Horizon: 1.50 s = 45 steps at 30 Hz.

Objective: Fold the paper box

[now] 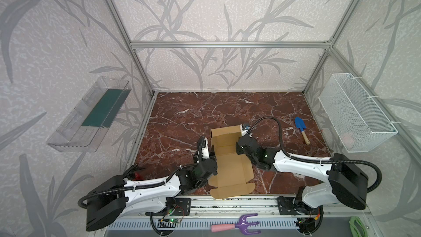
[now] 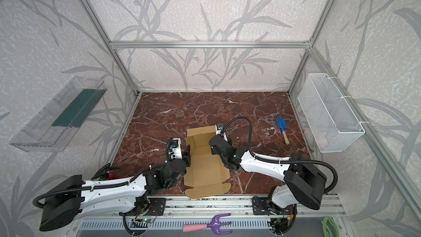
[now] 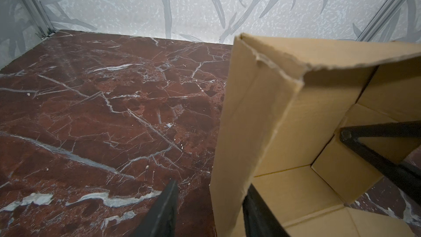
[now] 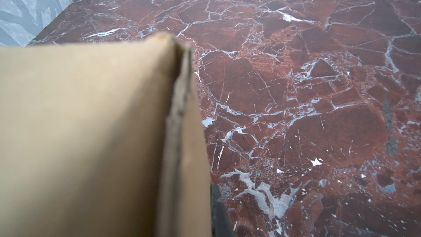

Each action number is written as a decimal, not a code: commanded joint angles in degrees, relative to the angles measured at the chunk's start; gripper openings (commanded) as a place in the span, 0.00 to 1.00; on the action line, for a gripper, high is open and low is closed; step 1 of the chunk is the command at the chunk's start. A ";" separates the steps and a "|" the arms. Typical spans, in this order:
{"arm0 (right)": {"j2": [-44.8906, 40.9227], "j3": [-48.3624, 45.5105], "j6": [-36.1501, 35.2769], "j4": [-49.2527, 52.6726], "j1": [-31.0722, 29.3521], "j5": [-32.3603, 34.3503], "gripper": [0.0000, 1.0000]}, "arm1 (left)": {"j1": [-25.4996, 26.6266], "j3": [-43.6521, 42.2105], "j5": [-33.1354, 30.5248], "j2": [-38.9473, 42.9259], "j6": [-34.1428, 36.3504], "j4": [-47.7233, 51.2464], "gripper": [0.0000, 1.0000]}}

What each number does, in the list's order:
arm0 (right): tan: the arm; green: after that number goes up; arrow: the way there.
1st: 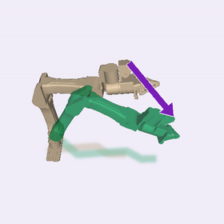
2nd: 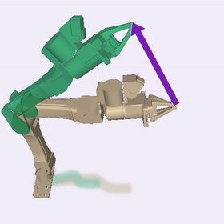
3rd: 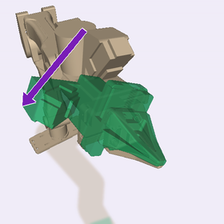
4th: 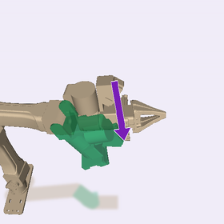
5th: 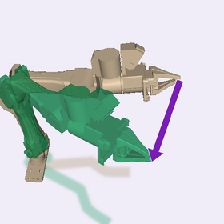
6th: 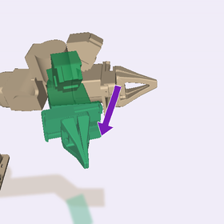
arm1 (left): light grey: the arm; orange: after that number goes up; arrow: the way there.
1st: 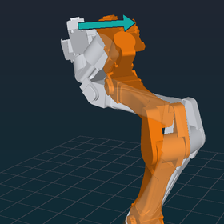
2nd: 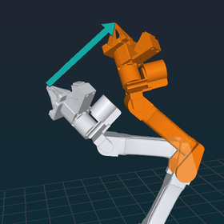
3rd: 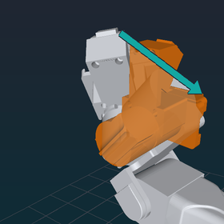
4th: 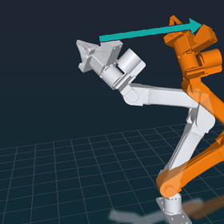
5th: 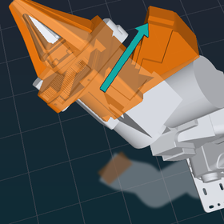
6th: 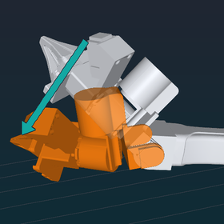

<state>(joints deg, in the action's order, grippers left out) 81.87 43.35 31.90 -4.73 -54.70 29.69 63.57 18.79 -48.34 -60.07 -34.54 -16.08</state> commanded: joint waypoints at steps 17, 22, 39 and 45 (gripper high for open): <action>-3.29 2.34 1.24 -0.28 -0.88 0.81 0.00 | -0.62 -4.19 3.73 -2.77 0.48 -12.54 0.33; -3.29 2.35 0.98 -0.45 -1.46 1.13 0.00 | -0.65 -5.03 4.50 -2.16 1.66 -14.68 0.26; -2.59 2.52 0.80 -0.54 -2.39 1.07 0.00 | -2.08 -5.48 5.55 -1.80 5.97 -15.67 0.00; -2.65 3.66 1.22 0.07 -3.50 0.97 0.00 | -2.14 -2.93 5.53 -2.23 6.67 -11.77 0.00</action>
<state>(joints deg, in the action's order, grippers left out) 80.07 44.31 32.53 -4.21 -57.23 30.83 61.69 13.89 -43.18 -62.30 -27.92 -29.52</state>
